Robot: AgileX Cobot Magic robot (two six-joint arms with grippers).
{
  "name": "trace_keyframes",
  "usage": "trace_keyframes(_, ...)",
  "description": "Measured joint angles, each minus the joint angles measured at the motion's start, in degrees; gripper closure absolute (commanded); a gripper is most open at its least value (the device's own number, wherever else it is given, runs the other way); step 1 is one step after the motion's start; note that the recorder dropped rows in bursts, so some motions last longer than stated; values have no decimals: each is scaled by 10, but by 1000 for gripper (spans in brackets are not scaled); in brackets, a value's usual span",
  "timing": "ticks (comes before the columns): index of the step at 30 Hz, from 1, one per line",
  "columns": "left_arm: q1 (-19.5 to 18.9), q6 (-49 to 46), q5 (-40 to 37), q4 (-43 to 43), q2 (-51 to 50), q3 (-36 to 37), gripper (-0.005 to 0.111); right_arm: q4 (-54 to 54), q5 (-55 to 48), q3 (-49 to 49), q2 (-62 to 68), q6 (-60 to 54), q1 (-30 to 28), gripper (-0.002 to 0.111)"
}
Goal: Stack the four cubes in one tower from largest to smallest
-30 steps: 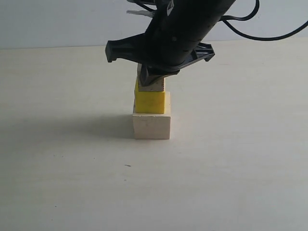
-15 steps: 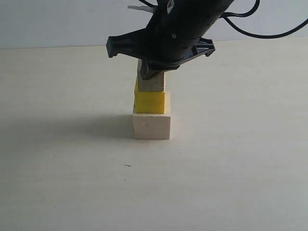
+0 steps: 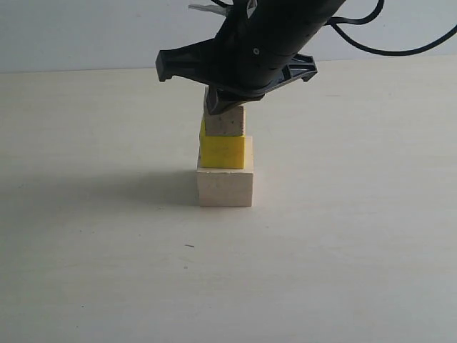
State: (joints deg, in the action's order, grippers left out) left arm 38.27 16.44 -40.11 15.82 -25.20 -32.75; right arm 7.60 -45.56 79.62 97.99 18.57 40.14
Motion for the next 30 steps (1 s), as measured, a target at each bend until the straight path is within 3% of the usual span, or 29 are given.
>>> trace_keyframes(16,0,0,1,2,0,0,107,1,-51,-1,-5,-4,0,108)
trace_keyframes(30,0,0,1,2,0,0,107,5,-70,-68,-141,-19,0,108)
